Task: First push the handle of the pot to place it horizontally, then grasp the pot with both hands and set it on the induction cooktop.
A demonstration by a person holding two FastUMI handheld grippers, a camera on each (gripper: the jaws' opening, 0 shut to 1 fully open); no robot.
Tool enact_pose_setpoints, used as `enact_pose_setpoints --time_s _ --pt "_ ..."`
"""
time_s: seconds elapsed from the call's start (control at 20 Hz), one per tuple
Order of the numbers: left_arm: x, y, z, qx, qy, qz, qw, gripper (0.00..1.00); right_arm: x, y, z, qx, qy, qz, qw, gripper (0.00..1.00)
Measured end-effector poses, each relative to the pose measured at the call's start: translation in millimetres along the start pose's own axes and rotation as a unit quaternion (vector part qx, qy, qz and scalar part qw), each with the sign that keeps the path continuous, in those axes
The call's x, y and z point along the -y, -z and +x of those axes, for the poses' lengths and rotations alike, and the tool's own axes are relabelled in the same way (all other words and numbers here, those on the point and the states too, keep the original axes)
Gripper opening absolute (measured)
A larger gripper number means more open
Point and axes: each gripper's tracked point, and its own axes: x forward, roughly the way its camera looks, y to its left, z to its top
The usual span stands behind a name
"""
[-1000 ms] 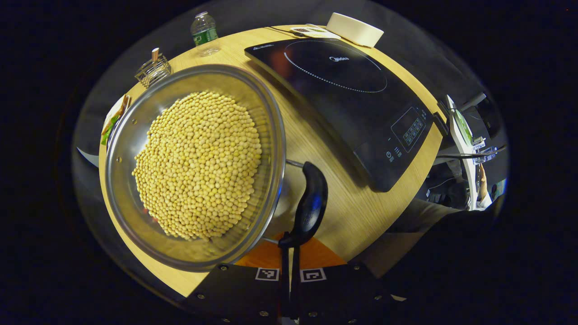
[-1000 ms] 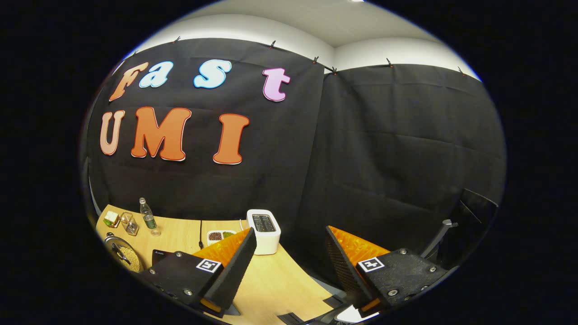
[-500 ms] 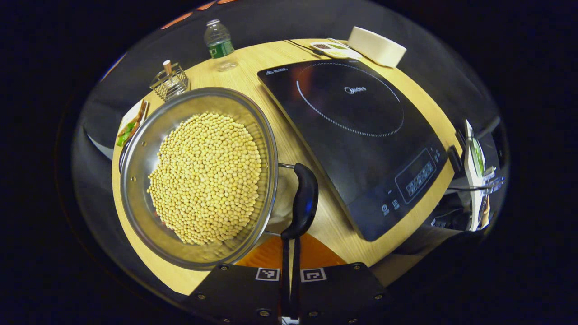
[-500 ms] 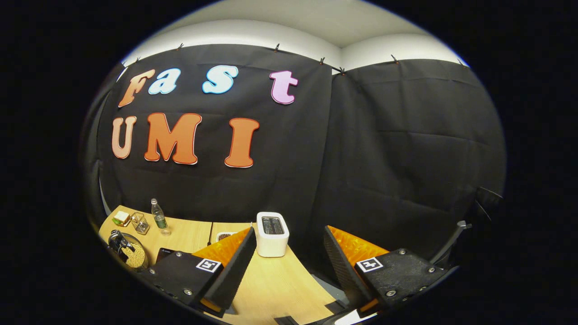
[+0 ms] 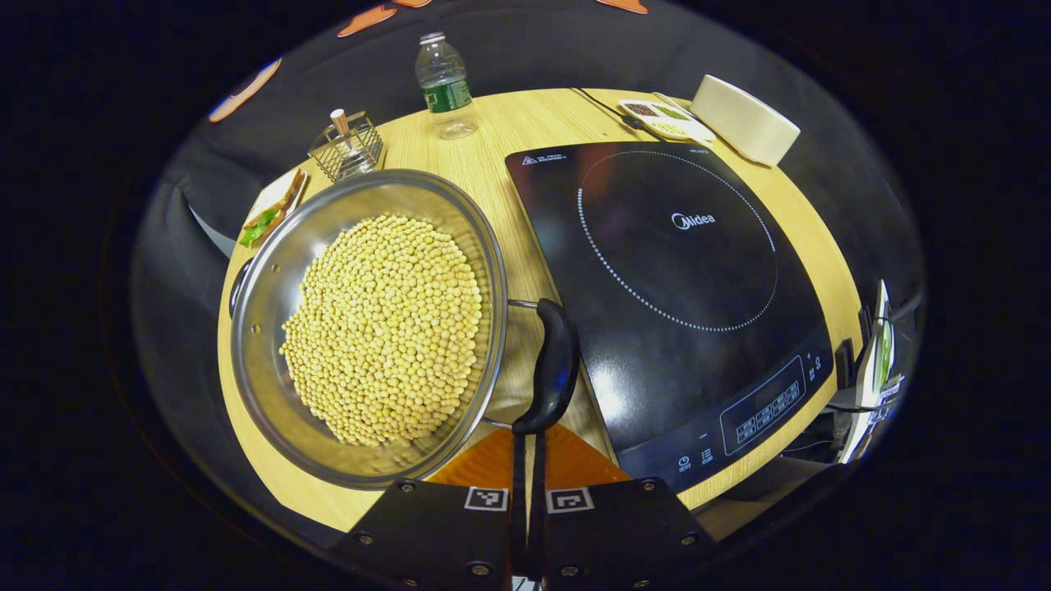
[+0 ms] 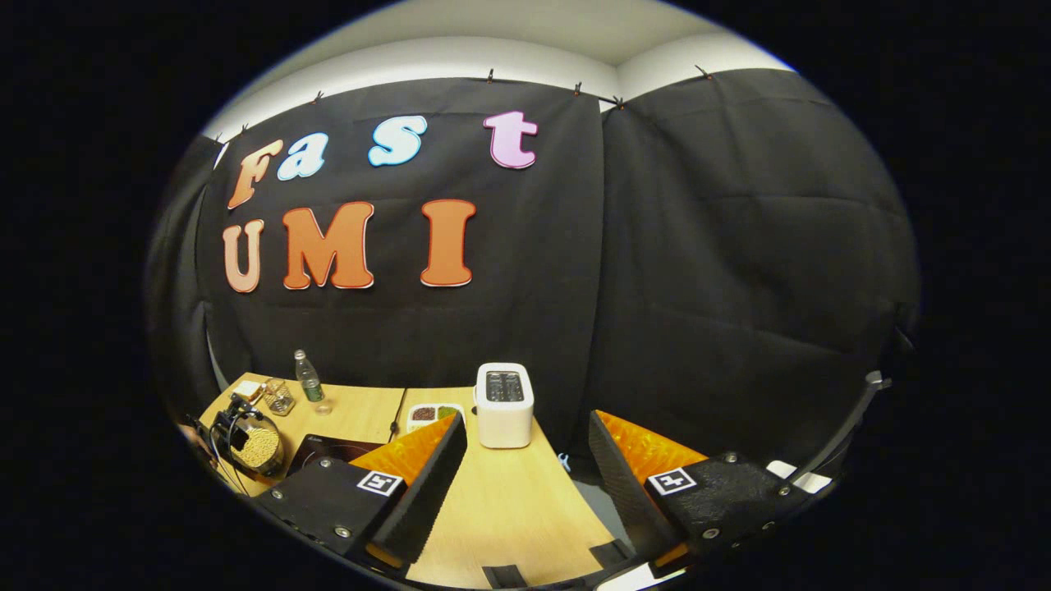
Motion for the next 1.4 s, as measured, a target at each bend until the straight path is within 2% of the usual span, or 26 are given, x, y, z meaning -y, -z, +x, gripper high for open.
enact_pose_setpoints --time_s 0.25,0.4,0.55,0.8,1.05,1.2,1.4 --pt "1.1 -16.7 10.0 0.014 0.008 -0.003 1.0 0.02 -40.4 19.4 14.9 -0.017 -0.034 -0.012 0.999 0.93" --pt "3.6 -29.5 14.4 0.017 0.026 0.003 1.0 0.02 -92.5 22.3 26.9 -0.026 -0.062 -0.007 0.998 0.93" --pt "6.4 -38.2 19.9 0.023 0.039 0.015 0.999 0.02 -155.8 24.0 39.0 -0.04 -0.111 -0.003 0.993 0.93" --pt "5.4 -55.8 26.1 0.038 0.062 0.028 0.997 0.02 -232.8 30.0 63.9 -0.076 -0.158 -0.027 0.984 0.93" --pt "4.7 -69.7 26.8 0.048 0.095 -0.003 0.994 0.01 -273.3 28.8 75.8 -0.086 -0.178 -0.052 0.979 0.93" --pt "1.3 -83.6 28.4 0.055 0.109 -0.049 0.991 0.01 -282.8 35.4 74.8 -0.094 -0.181 -0.063 0.977 0.93" --pt "0.0 -94.4 35.3 0.059 0.114 -0.066 0.99 0.01 -289.9 48.5 72.5 -0.112 -0.185 -0.076 0.973 0.93"
